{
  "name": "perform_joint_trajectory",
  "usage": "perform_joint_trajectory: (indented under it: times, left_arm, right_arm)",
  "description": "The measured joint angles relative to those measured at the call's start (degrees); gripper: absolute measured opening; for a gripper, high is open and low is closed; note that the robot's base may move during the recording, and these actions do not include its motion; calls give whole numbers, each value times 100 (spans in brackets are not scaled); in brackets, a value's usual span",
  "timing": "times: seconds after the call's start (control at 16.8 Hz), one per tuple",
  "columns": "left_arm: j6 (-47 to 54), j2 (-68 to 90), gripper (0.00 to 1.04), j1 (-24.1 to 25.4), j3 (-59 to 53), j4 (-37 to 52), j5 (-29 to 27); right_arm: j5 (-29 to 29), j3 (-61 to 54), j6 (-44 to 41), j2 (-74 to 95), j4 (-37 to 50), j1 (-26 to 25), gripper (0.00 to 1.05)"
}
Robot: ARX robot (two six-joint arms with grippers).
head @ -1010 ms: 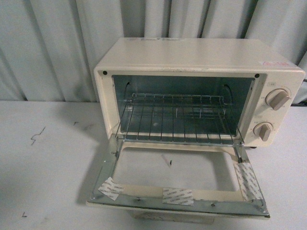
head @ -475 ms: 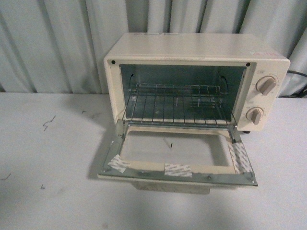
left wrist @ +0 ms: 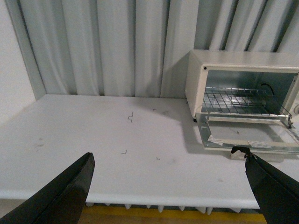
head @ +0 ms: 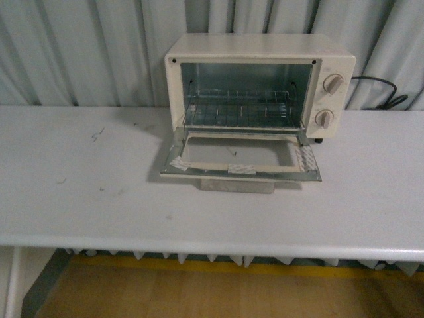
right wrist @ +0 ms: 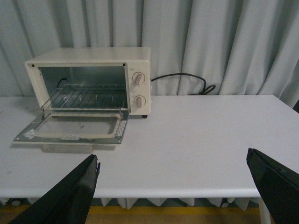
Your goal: Open oven
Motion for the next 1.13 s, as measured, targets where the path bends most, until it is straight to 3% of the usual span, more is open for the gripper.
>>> perform_joint_trajectory:
  times: [1.13]
  left_arm:
    - [0,-11,98,0,0,13,2]
  right_arm:
    - [0,0,0,-4,13,20,98]
